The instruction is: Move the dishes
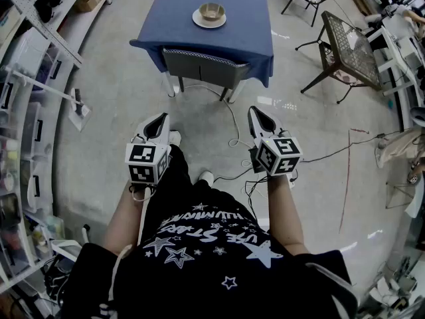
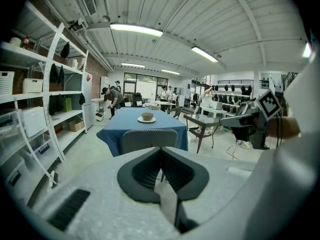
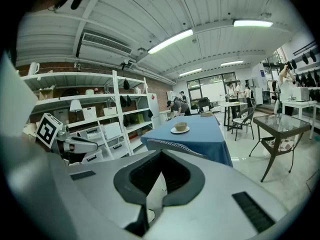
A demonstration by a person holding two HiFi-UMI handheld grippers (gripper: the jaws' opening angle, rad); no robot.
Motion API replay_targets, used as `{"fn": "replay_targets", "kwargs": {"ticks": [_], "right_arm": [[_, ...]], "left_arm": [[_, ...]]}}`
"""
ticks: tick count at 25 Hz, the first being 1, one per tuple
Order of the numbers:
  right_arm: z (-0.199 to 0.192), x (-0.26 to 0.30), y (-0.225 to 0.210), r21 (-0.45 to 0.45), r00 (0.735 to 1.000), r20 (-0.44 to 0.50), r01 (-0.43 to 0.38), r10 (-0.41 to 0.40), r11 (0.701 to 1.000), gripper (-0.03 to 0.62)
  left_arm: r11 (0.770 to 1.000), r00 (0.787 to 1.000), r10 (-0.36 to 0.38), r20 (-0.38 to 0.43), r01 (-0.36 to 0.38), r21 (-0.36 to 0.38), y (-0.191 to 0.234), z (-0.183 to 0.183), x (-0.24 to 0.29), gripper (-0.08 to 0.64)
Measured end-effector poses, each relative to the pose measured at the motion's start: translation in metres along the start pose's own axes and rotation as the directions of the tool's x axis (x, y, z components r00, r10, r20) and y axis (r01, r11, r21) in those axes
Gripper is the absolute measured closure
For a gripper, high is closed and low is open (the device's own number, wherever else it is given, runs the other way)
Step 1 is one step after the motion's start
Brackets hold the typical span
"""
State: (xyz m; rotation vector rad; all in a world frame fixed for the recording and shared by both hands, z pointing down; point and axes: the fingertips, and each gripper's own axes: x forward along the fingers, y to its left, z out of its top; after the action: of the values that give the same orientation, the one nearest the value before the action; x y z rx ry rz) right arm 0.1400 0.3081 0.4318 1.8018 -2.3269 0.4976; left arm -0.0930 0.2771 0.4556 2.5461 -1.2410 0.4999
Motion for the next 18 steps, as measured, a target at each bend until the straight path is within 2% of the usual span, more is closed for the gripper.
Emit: {"fn": "replay_targets", "kwargs": {"ticks": [9,18], "right_arm": [[0.004,0.014,-0.007,0.013,1.000,0.009,0.008,-0.008,1.000,0.589],[0.033,0.043,-0.015,0.082,0.993,0.117,-0.003,-0.006,0.997,0.581]], "left_arm": [[1.000,1.000,0.011,-0.001,-0.011,0.014,0.010,0.007,0.007,0.541],[1.000,1.000,0.009,-0.001,-0.009,0.006,0.039,0.021,0.035,0.541]]}}
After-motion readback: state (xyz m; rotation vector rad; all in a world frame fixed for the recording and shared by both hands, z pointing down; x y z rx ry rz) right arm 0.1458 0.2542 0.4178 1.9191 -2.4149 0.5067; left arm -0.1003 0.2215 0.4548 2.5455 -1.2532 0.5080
